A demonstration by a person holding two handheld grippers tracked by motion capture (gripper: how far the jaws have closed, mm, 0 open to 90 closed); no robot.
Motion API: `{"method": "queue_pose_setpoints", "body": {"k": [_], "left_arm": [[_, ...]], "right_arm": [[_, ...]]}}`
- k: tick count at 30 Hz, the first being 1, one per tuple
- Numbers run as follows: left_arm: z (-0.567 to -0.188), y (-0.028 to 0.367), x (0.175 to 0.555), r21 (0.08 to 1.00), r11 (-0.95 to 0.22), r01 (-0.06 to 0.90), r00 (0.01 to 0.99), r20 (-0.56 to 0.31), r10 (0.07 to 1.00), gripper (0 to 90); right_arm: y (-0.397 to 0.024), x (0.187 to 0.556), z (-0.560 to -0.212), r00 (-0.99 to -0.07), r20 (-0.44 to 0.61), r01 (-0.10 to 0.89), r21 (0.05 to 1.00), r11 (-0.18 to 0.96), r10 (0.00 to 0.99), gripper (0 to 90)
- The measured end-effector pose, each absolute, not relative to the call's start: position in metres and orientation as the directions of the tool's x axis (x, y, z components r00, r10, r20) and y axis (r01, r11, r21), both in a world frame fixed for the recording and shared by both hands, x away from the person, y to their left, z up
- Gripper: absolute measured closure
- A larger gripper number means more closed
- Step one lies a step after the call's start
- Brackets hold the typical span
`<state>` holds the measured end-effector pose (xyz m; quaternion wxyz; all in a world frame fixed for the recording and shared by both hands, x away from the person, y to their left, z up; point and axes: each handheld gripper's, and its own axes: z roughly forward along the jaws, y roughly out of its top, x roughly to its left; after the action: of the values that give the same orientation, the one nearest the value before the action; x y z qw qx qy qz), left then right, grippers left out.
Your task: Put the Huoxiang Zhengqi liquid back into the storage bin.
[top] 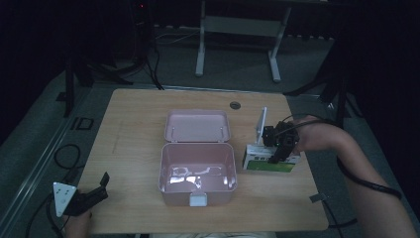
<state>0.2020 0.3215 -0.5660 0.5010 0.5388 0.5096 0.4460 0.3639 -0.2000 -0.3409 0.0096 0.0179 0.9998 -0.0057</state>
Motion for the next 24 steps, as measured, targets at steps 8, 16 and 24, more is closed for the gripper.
{"method": "queue_pose_setpoints", "body": {"k": [8,16,24], "left_arm": [[-0.566,0.322,0.202,0.994,0.022,0.103,0.084,-0.031,0.996,0.2],[-0.566,0.322,0.202,0.994,0.021,0.103,0.084,-0.03,0.996,0.2],[-0.566,0.322,0.202,0.995,0.021,0.102,0.084,-0.03,0.996,0.2]], "right_arm": [[-0.178,0.356,-0.32,-0.999,-0.041,0.004,0.008,1.0,0.004,62.0],[-0.153,0.351,-0.312,-0.999,-0.042,-0.023,0.017,1.0,-0.023,62.0],[-0.124,0.344,-0.314,-0.997,-0.045,-0.07,0.02,0.997,-0.069,62.0]]}}
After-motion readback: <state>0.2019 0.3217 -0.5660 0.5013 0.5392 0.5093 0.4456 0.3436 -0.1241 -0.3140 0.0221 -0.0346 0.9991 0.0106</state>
